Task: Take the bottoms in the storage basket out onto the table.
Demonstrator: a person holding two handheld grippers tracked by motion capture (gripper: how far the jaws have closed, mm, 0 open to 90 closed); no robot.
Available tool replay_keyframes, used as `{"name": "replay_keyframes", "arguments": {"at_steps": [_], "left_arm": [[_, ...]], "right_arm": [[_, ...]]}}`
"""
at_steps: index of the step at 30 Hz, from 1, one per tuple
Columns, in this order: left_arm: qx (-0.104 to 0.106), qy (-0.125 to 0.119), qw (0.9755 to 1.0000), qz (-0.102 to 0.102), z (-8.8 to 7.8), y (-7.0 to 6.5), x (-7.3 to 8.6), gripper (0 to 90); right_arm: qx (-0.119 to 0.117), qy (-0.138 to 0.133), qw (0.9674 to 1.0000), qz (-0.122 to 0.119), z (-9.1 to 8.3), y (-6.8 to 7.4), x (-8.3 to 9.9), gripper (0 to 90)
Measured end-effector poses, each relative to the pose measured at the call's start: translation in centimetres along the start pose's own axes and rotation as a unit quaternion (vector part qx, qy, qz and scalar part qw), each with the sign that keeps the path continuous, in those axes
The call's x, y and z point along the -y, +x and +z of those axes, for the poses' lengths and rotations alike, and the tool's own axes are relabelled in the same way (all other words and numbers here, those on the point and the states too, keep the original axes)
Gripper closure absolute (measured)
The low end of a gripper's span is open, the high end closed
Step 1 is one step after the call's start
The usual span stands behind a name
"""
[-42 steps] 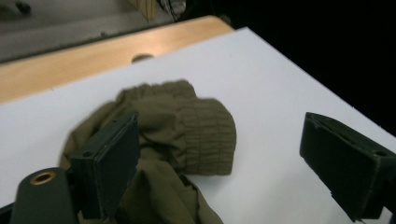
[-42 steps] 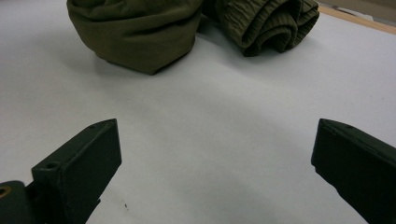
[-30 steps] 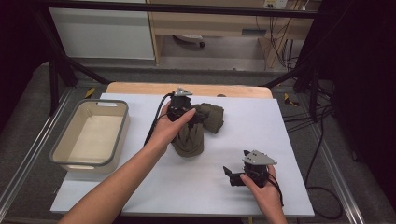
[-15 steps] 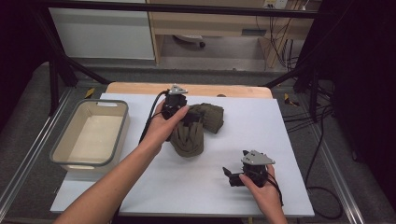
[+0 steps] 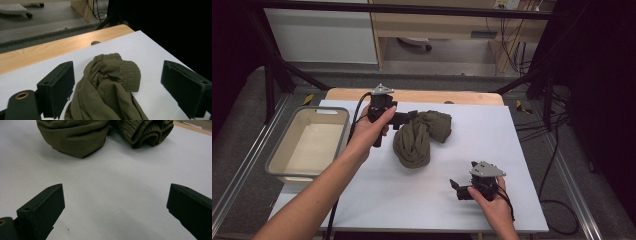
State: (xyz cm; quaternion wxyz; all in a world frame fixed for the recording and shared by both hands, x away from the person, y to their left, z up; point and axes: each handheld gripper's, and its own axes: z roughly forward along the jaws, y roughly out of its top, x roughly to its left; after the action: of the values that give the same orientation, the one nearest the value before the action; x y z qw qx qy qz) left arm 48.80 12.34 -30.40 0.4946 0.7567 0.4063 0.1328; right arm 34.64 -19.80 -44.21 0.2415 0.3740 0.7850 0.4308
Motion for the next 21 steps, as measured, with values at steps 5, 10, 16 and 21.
{"name": "replay_keyframes", "arguments": {"at_steps": [5,10,16,21], "left_arm": [[-0.005,0.002,1.0000,0.001,-0.5,1.0,0.2,11.0],[-0.011,-0.007,0.9999,-0.001,-1.5,1.6,0.5,10.9],[-0.014,-0.008,0.9999,0.003,-2.4,2.2,0.9,10.9],[-0.017,-0.014,0.9998,-0.001,-3.4,2.7,0.8,10.9]], "right_arm": [[0.003,0.001,1.0000,0.002,-0.1,-0.2,0.1,2.3],[0.001,-0.004,1.0000,0.001,-0.1,-0.2,-0.1,2.3],[0.001,-0.002,1.0000,-0.001,0.0,0.0,-0.1,2.3],[-0.003,-0.002,1.0000,-0.002,0.1,0.1,-0.1,2.2]]}}
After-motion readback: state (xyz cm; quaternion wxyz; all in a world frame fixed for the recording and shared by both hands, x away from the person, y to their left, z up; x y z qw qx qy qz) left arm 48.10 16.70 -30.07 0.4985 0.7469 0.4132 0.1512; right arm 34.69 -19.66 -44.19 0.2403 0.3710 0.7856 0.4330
